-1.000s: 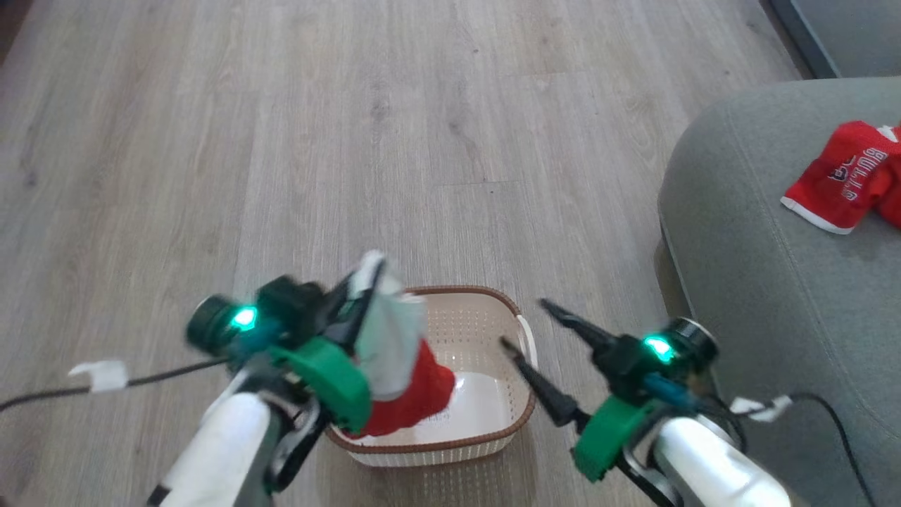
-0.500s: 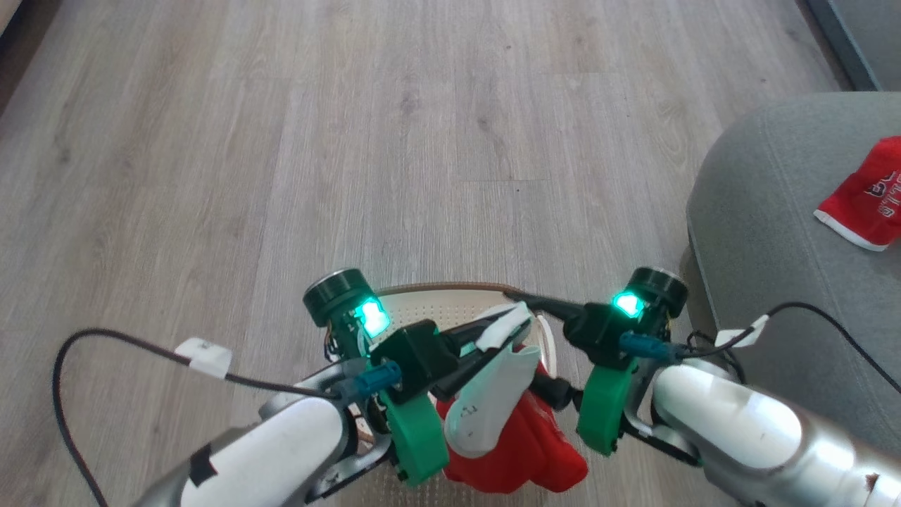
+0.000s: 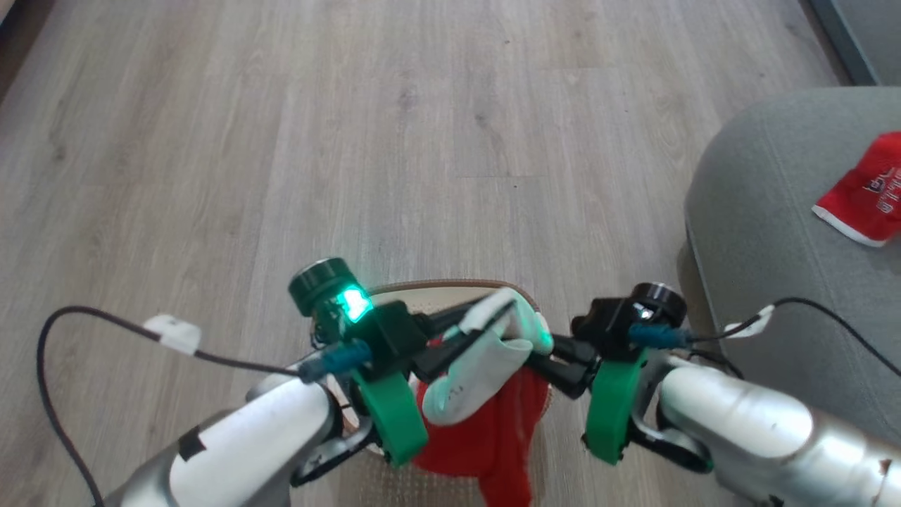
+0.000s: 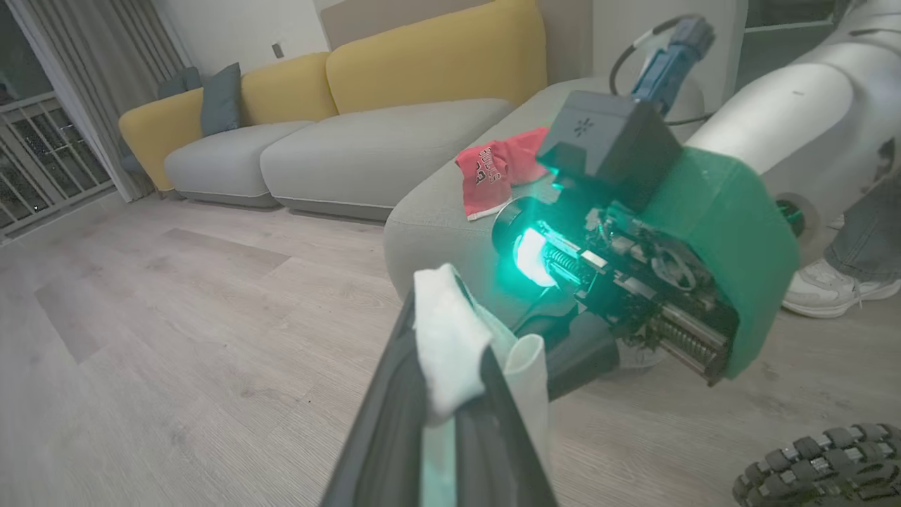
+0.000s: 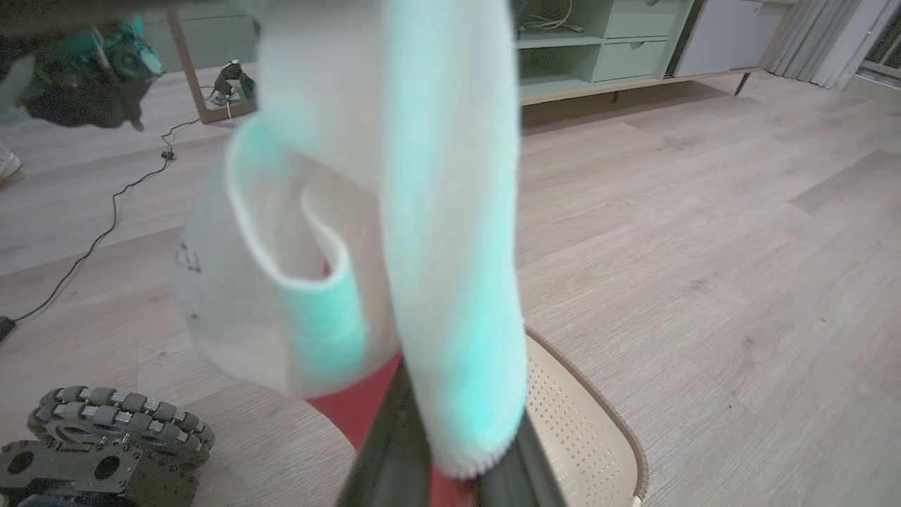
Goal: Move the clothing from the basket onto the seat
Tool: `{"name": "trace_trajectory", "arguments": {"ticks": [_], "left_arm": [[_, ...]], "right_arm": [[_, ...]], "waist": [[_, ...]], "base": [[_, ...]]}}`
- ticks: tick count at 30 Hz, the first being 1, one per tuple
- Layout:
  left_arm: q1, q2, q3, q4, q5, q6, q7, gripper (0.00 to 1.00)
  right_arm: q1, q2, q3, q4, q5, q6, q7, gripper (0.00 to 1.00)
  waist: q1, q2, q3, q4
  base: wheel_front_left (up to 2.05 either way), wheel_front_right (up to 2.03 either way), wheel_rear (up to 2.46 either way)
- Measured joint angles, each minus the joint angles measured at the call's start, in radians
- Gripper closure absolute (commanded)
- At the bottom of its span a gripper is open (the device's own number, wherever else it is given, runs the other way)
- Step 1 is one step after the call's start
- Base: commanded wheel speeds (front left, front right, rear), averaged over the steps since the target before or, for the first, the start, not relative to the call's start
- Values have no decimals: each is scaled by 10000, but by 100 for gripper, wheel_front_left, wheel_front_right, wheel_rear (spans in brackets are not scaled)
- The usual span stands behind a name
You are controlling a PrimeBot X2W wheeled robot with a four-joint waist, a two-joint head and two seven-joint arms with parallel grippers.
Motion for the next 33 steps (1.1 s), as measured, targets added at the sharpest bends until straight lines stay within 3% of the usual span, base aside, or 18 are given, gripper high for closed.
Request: {"name": "trace_trajectory", "arguments": {"ticks": [1, 2, 3, 10, 21, 27, 33], "left_arm": [[24, -4, 73, 100, -150, 56, -54, 26], [41, -10, 142, 234, -263, 90, -90, 5], [64, -19, 203, 391, -360, 117, -107, 0], [845, -387, 278, 1490, -1221, 90, -502, 0], [919, -1505, 182, 2077, -1258, -21, -878, 0], [684, -1964, 29, 2569, -1254, -107, -882, 0], [562, -2196, -13, 2706, -1139, -109, -882, 0]], "right_arm": [[1, -46, -102, -6, 71, 0, 0, 100], [1, -107, -249, -13, 140, 0, 0, 100], [1, -174, -433, -29, 207, 0, 0, 100], [-4, -830, -1670, -10, 290, 0, 0, 100], [-320, -1939, -3825, -136, 268, 0, 0, 100], [-328, -2209, -4602, 75, -6, 0, 0, 100], [-258, -2213, -5183, -27, -127, 0, 0, 100]], "waist": [[0, 0, 14, -54], [0, 0, 31, -112], [0, 0, 50, -177], [0, 0, 123, -995], [0, 0, 330, -3177], [0, 0, 739, -4156], [1, 0, 1224, -4662]], "base": [[0, 0, 0], [0, 0, 0], [0, 0, 0], [0, 0, 0], [0, 0, 0], [0, 0, 0], [0, 0, 0]]}}
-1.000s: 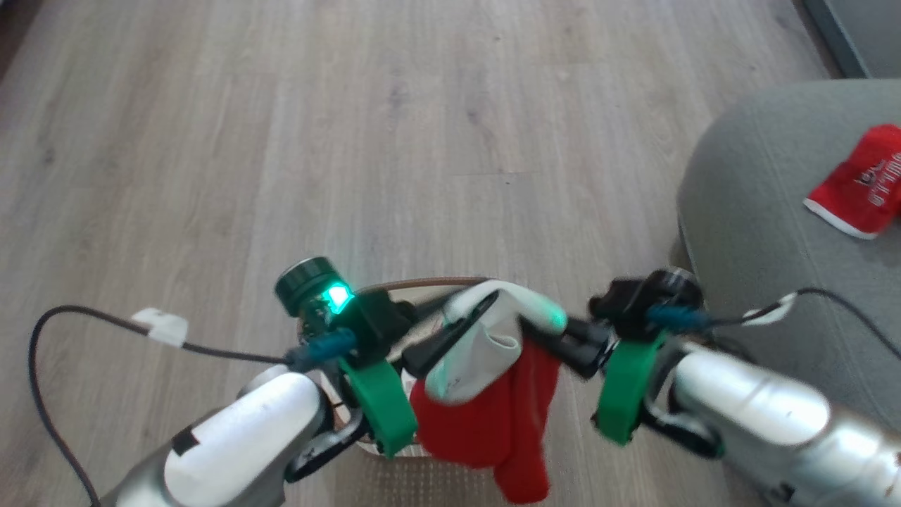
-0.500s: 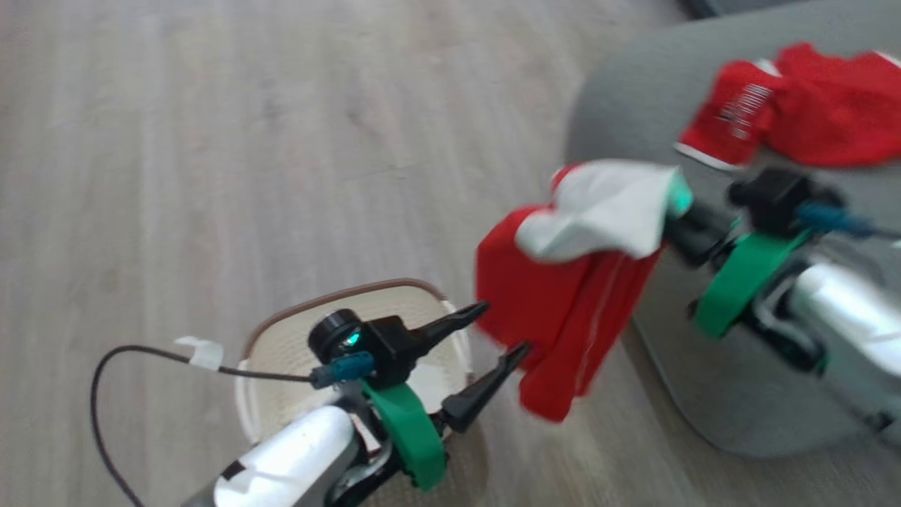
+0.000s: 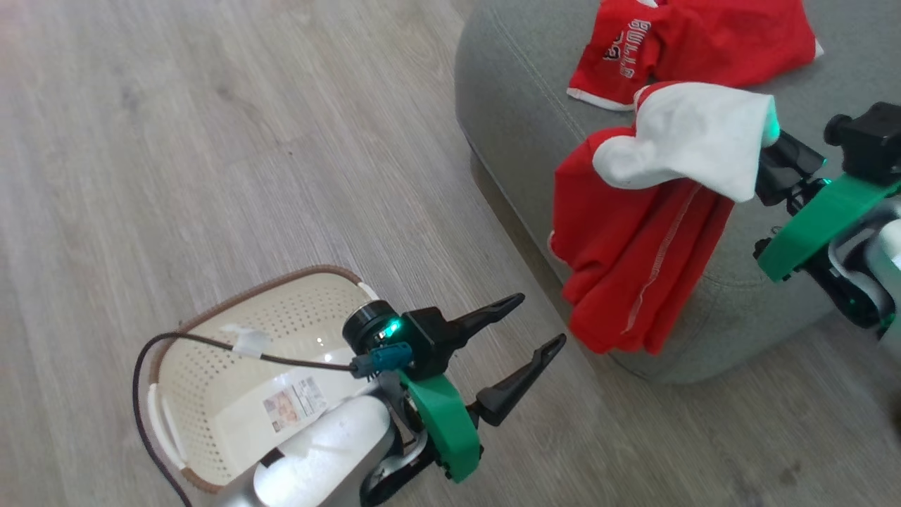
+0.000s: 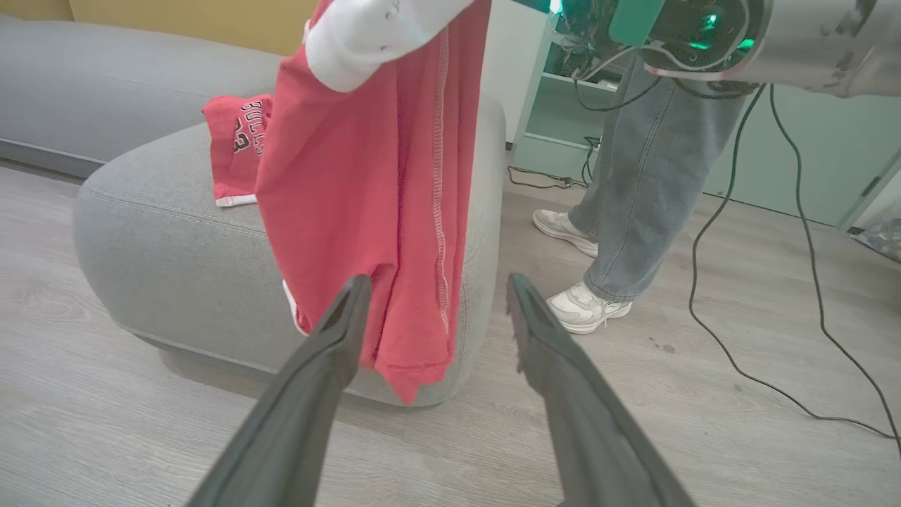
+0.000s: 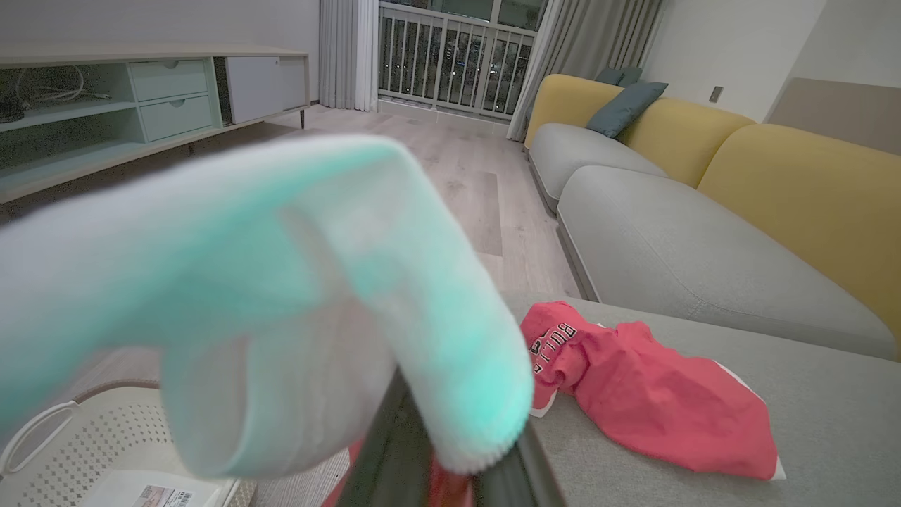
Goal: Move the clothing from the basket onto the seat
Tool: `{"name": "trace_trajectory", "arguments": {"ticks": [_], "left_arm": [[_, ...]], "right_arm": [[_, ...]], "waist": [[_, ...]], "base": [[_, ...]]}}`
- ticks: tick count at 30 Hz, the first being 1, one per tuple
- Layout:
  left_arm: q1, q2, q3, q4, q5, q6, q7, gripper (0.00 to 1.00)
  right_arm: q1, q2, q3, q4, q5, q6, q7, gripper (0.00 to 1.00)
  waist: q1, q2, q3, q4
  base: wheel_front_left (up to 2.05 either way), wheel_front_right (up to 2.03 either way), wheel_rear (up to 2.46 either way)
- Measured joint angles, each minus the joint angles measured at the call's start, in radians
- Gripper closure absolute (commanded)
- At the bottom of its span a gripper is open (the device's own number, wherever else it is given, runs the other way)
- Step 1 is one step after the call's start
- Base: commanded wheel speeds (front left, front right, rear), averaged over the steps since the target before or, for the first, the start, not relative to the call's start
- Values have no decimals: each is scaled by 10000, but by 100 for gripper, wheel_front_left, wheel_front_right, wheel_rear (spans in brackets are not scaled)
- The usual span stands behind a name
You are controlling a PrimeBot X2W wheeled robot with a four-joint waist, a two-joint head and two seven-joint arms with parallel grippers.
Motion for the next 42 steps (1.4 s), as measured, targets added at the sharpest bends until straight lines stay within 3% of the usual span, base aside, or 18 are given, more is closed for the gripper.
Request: {"name": "trace_trajectory", "arguments": {"ticks": [8, 14, 24, 28, 34, 38, 42], "left_arm": [[-296, 6, -186, 6, 0, 0, -8, 0], [-1044, 136, -146, 31, 61, 0, -12, 0], [-3244, 677, 94, 617, 282, 0, -13, 0], [-3944, 792, -10, 738, 280, 0, -44, 0], [-4404, 905, -25, 752, 284, 0, -86, 0], [-4458, 1003, 215, 734, 460, 0, -86, 0], [-4455, 1118, 257, 734, 516, 0, -86, 0]], "right_arm": [[198, 150, -874, -130, -176, 0, -2, 100], [34, 899, -2121, 196, -431, 0, 0, 100], [-3205, 1843, -4604, 2102, -1687, 0, 0, 100], [-5303, 1636, -6008, 3386, -2516, 0, 148, 100], [-8093, 410, -8399, 4838, -4437, 0, 489, 100], [-8256, 583, -9386, 5747, -5007, 0, 489, 100], [-7225, 1162, -10126, 6654, -5434, 0, 221, 100]], "waist": [[-1, 0, 451, -40], [0, 0, 1340, 218], [3, -1, 3471, 922], [5, -2, 4193, 1225], [0, -1, 4945, 1765], [0, -1, 5395, 1921], [1, -1, 5800, 1847]], "base": [[0, 0, 0], [0, 0, 0], [0, 0, 0], [0, 0, 0], [0, 0, 0], [0, 0, 0], [0, 0, 0]]}}
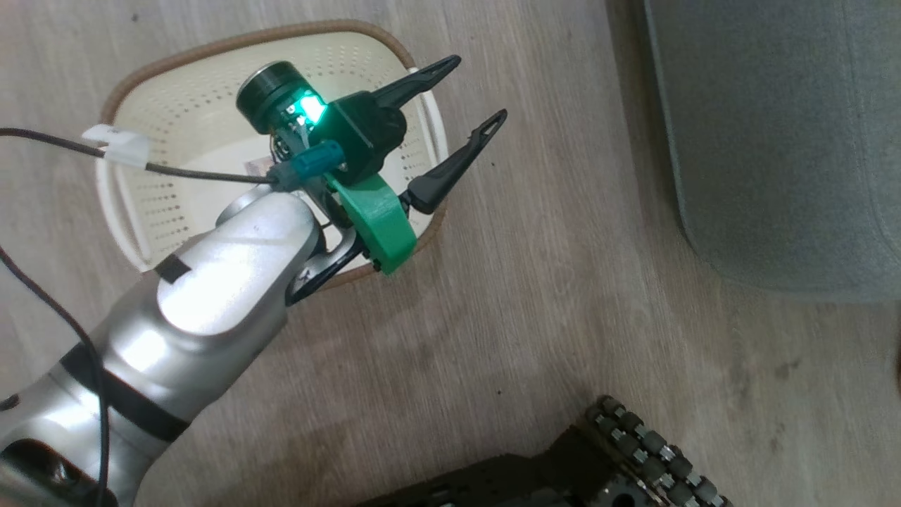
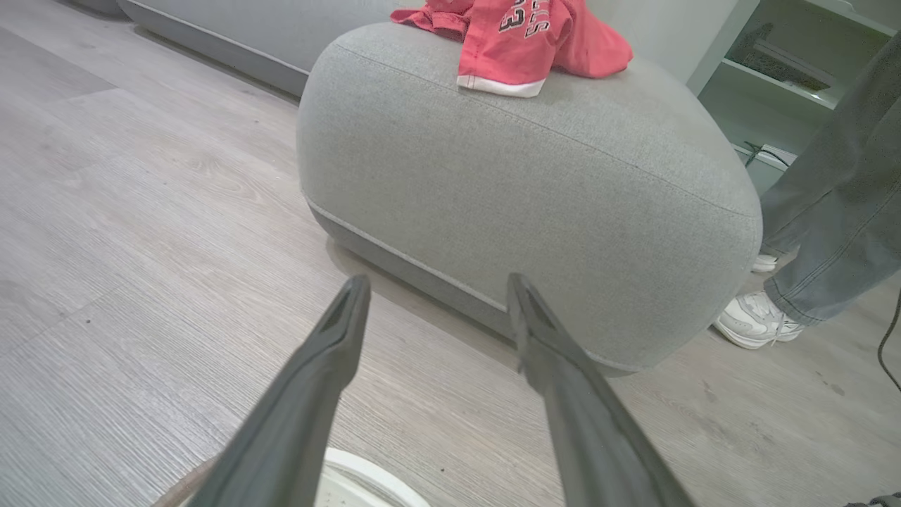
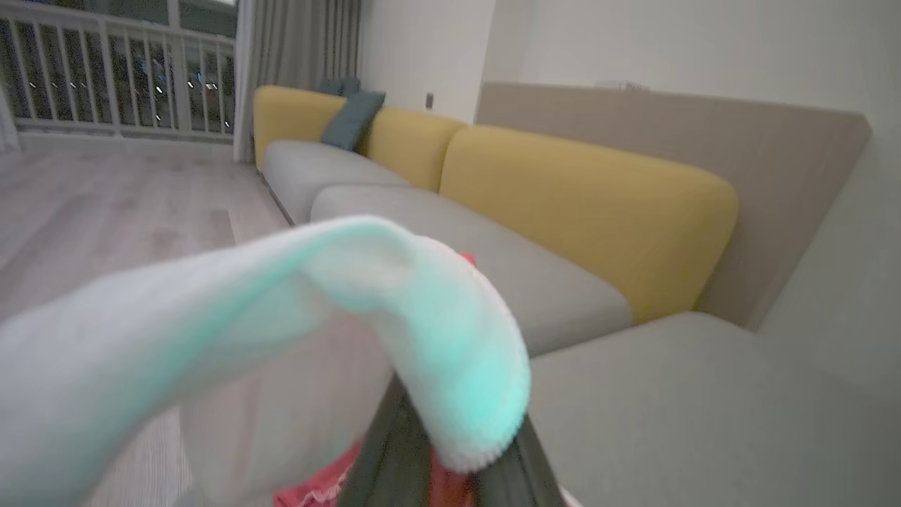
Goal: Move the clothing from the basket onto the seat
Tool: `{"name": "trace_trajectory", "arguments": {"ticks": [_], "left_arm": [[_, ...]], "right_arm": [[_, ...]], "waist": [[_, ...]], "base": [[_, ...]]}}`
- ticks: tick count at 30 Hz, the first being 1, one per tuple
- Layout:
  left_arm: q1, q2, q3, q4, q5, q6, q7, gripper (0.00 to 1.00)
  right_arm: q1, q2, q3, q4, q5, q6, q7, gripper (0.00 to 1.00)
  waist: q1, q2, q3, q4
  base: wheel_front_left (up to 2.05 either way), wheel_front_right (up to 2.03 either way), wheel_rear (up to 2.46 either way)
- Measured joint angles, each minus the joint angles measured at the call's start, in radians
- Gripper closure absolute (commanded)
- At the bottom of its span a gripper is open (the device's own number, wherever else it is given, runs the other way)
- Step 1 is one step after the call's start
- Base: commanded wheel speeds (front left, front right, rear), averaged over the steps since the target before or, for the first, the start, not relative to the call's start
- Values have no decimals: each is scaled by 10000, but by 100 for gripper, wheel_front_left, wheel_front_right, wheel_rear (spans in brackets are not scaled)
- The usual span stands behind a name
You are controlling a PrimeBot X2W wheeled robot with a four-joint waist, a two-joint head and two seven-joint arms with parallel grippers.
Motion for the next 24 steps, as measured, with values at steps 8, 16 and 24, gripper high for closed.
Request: {"name": "trace_trajectory", "arguments": {"ticks": [8, 16, 24], "left_arm": [[63, 73, 579, -307, -33, 92, 0, 0], [1048, 42, 1087, -533, -240, 102, 0, 0], [2894, 111, 1979, -316, -282, 410, 0, 0]], "right_arm": [[1967, 1175, -217, 882, -12, 0, -169, 91], [2844, 1444, 721, 982, 92, 0, -163, 0], [5204, 1967, 3126, -573, 775, 0, 337, 0]], "waist": [[0, 0, 251, -543], [-3, 1, -398, -837], [-3, 1, -1818, -1094]], "base": [[0, 0, 0], [0, 0, 0], [0, 0, 0]]}}
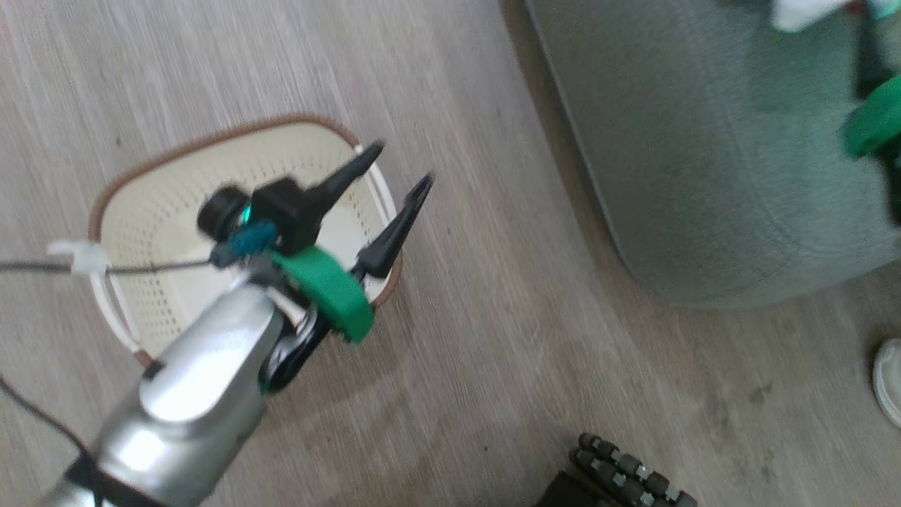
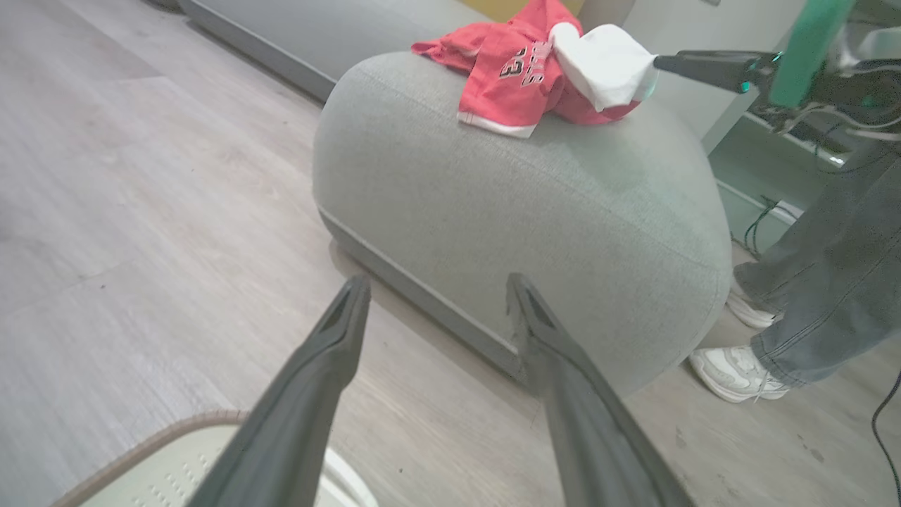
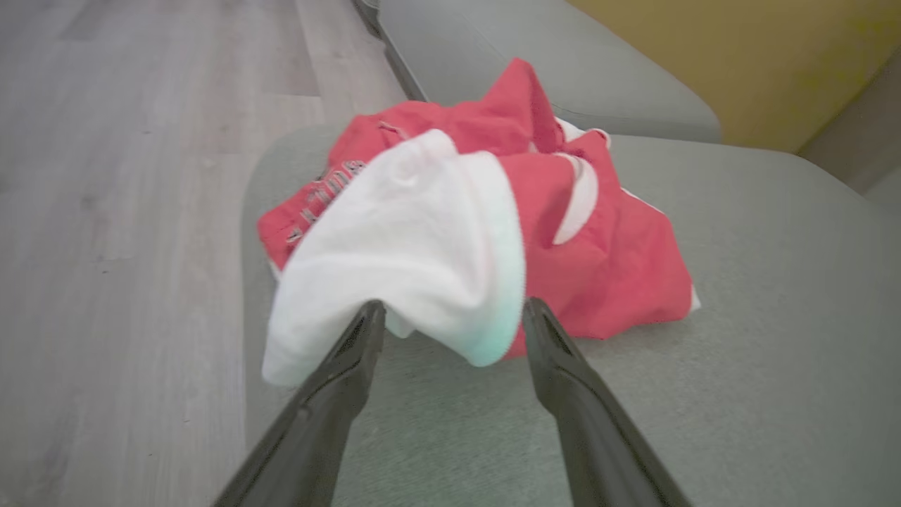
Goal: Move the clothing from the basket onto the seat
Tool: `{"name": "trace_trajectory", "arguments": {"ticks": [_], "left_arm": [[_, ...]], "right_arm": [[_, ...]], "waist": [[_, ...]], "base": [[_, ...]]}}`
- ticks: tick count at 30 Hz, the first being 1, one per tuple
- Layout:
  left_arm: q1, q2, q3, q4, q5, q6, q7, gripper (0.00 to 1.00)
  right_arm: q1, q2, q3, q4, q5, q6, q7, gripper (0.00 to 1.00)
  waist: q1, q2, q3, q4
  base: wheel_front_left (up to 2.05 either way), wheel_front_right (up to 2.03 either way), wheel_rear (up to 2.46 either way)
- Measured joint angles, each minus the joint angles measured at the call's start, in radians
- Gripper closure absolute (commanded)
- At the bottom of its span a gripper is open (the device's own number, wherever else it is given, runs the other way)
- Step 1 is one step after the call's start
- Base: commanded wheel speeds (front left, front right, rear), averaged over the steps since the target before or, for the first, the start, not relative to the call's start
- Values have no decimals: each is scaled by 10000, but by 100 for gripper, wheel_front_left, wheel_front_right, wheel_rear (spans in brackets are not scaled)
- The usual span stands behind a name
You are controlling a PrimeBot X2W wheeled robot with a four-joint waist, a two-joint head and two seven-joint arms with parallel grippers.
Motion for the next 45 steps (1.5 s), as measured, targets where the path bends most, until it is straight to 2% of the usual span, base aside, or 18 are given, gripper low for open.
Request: {"name": "trace_trajectory", "arguments": {"ticks": [5, 9, 15, 19, 22, 27, 32, 37, 42, 43, 45], "left_arm": [[1326, 19, 581, 339, -100, 393, 0, 0], [2041, -215, 1455, 332, 33, 957, 0, 0], [3224, -842, 2671, 422, 456, 1457, 0, 0], [3988, -955, 3540, 629, 907, 1653, 2, 0], [4499, -1070, 4182, 830, 1285, 1827, 2, 0], [5369, -1304, 5097, 1055, 1716, 1835, 2, 0], [5771, -1453, 6048, 1114, 2069, 1699, 2, 0], [5854, -1691, 6502, 1116, 2360, 1450, 2, 0], [5917, -1908, 6926, 1081, 2738, 1135, 2, 0], [5917, -1929, 6991, 1030, 2796, 988, 2, 100], [5948, -1992, 6987, 1212, 2819, 995, 17, 100]], "right_arm": [[1498, 408, 1024, -1848, 489, 0, -35, 0], [2679, 522, 1350, -3149, 303, 0, -226, 0], [4282, 1147, 1143, -4353, -295, 0, -431, 0], [5214, 1590, 786, -4846, -755, 0, -491, 0], [6128, 1814, 527, -5139, -1615, 0, -497, 0], [7885, 2629, -228, -5455, -2075, 0, -506, 0], [8341, 3012, -414, -5620, -2721, 0, -506, 0], [8416, 3177, -451, -5620, -2828, 0, -506, 0], [8471, 3200, -454, -5609, -2911, 0, -506, 0], [8471, 3212, -454, -5657, -2909, 0, -506, 100], [8508, 3212, -439, -5434, -2903, 0, -499, 100]], "waist": [[0, 0, -928, -97], [0, 0, -1630, 91], [0, 0, -2426, 985], [0, 0, -2965, 1700], [0, 0, -3522, 2143], [0, 0, -4429, 2856], [0, 0, -5028, 3378], [0, 0, -5237, 3510], [0, 0, -5198, 3361], [0, 0, -5183, 3327], [0, 0, -5176, 3314]], "base": [[0, 0, 0], [0, 0, 0], [0, 0, 0], [0, 0, 0], [0, 0, 0], [0, 0, 0], [0, 0, 0], [0, 0, 0], [0, 0, 0], [0, 0, 0], [0, 0, 0]]}}
